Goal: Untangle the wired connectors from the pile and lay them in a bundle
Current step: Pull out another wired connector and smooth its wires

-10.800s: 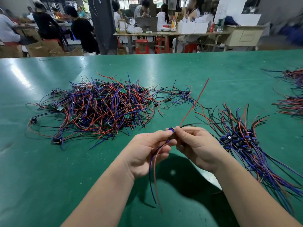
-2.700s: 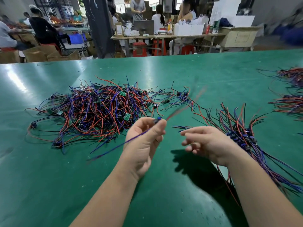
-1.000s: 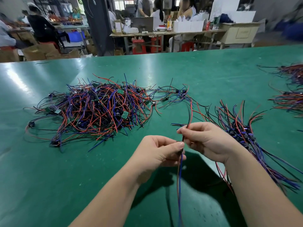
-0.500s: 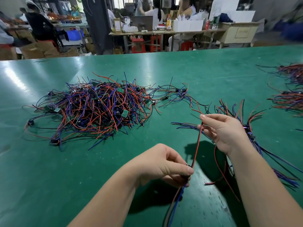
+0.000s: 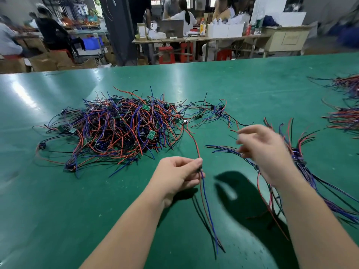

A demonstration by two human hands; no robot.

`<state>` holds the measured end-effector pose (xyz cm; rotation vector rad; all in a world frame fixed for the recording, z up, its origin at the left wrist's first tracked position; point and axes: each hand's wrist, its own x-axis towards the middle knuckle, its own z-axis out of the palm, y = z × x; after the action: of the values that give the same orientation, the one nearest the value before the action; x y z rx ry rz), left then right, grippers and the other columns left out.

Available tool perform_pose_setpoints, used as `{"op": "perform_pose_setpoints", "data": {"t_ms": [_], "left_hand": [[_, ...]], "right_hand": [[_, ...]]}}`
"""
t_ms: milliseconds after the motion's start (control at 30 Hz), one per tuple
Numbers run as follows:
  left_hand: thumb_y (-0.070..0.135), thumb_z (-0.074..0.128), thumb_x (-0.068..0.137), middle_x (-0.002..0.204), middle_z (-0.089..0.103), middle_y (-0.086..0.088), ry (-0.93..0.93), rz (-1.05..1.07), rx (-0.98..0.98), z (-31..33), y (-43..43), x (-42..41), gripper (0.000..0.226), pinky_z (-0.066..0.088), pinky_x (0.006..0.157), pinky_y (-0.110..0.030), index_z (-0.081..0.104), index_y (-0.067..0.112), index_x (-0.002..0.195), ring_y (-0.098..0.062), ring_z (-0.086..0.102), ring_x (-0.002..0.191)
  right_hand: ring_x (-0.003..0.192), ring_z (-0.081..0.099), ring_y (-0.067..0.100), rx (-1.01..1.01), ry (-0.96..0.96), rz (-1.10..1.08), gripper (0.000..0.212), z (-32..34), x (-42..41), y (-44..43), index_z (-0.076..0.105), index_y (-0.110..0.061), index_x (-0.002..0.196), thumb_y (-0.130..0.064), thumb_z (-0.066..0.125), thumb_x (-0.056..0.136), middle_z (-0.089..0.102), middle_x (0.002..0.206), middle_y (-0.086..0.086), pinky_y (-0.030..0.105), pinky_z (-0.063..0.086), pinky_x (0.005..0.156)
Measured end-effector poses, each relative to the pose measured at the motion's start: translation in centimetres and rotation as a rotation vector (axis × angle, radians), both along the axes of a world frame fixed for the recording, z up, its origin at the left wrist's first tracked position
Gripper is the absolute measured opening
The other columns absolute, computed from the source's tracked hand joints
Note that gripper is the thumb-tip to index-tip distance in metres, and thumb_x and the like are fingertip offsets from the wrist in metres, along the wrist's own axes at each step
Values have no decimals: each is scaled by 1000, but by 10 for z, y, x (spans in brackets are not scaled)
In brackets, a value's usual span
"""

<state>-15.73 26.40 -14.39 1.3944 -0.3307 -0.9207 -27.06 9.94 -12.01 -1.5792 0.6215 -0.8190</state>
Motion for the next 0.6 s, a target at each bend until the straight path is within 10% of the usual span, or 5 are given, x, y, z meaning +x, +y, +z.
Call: {"op": "perform_pose_setpoints", "data": {"t_ms": [133,467,600], "left_hand": [[20,68,86,64,66,-5,-26,31,8,-4,-1,3,16,53,52,-17,68,4,80,-9,63,54],[22,59,94,84,73,-4,-188,-17,161,0,-1,10,15,54,54,-23,65,11,87,-12,69,63],[17,64,86,85,73,-2,-628,273,311,-3,9,34,10,55,69,-27,72,17,90,-14,67,71]], "right_hand": [[63,57,9,-420,320,374,20,-16,16,42,69,-26,92,-21,78,75,68,87,-3,23,48,65],[61,61,6,-584,434,23,13,-20,14,33,70,-22,78,-12,72,70,67,70,-7,17,45,64],[65,60,10,-631,478,-241,10,-13,0,-6,69,-18,77,-12,73,72,65,70,-7,20,34,63]]}}
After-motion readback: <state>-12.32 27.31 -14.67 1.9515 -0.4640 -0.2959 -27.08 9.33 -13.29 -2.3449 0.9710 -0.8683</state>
